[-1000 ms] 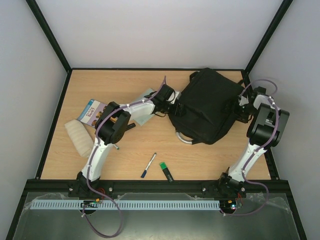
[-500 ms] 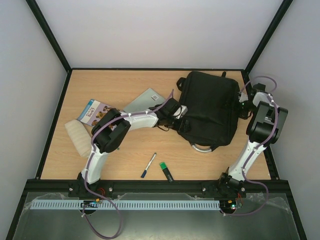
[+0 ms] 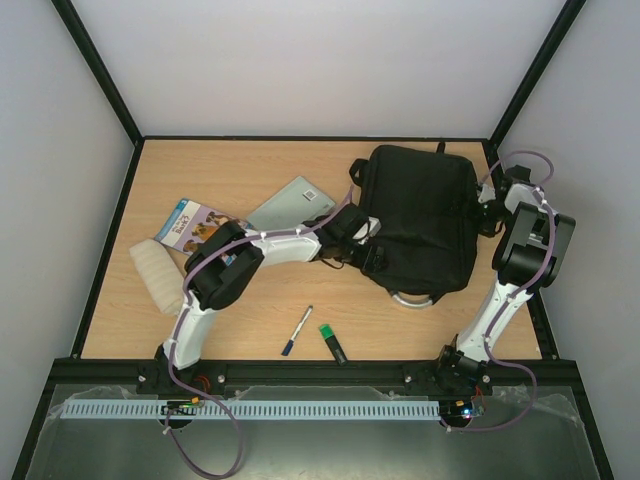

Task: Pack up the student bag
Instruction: Adjust the student bag at the center of the board, then pick up the book from the center of the board.

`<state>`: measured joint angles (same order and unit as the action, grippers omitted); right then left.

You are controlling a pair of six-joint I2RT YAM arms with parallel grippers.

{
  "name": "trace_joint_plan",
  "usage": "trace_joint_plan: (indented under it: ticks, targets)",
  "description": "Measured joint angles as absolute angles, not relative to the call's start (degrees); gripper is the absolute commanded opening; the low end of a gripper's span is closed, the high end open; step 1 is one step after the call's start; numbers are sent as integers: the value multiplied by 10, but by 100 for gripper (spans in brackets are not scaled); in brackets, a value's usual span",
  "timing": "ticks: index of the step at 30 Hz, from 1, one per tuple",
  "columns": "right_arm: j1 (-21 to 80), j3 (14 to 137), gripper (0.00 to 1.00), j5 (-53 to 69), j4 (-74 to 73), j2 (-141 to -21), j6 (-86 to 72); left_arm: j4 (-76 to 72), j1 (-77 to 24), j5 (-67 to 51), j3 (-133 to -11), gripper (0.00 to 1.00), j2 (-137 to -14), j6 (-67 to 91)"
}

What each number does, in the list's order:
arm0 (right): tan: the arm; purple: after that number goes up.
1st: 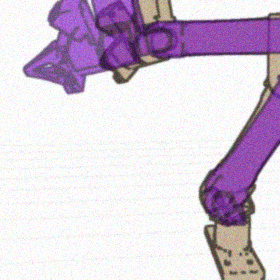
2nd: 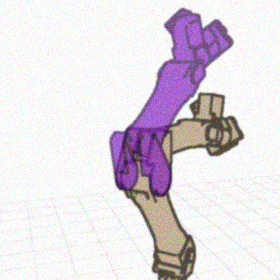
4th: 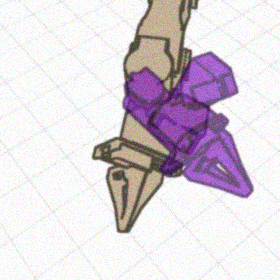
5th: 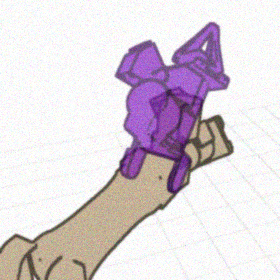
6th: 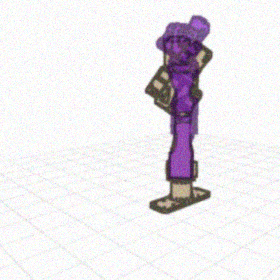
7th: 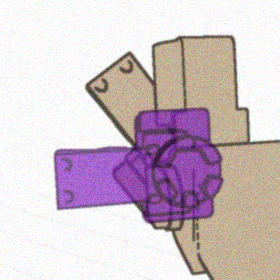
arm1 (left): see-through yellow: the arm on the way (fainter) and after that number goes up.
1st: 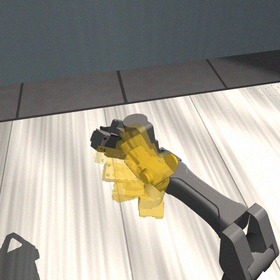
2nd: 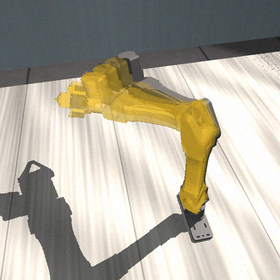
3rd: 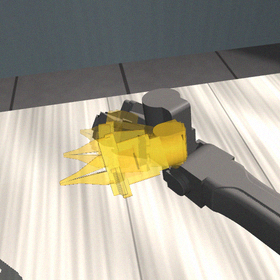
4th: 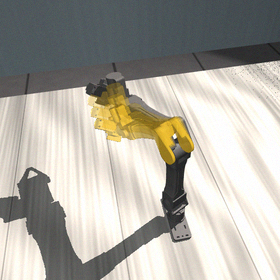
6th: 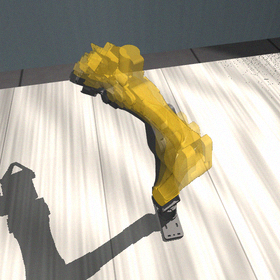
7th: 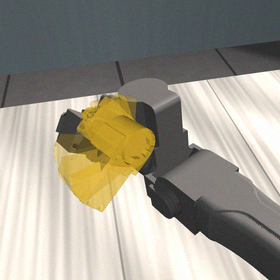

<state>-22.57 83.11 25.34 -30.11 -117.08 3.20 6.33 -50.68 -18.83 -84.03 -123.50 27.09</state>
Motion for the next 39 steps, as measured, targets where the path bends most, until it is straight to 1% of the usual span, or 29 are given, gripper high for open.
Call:
trace_joint_plan:
  ticks: [7,13,22,26,28,32,39]
  targets:
    - [-224,828,100,254,-300,-1170,32,69,-514,-184,-822,99,-1218,278]
    - [-223,809,100,238,-310,-1140,32,127,-519,-173,-818,100,-1188,255]
    - [-267,814,99,213,-354,-1006,42,223,-484,-165,-825,99,-1089,215]
    - [-262,817,99,211,-377,-948,50,252,-457,-160,-831,99,-1064,194]
    - [-247,817,100,208,-386,-922,53,261,-436,-156,-832,99,-1051,187]
    - [-178,817,100,214,-396,-876,58,279,-373,-155,-847,100,-1037,185]
    - [-56,790,97,281,-396,-829,55,285,-300,-116,-874,99,-1029,201]
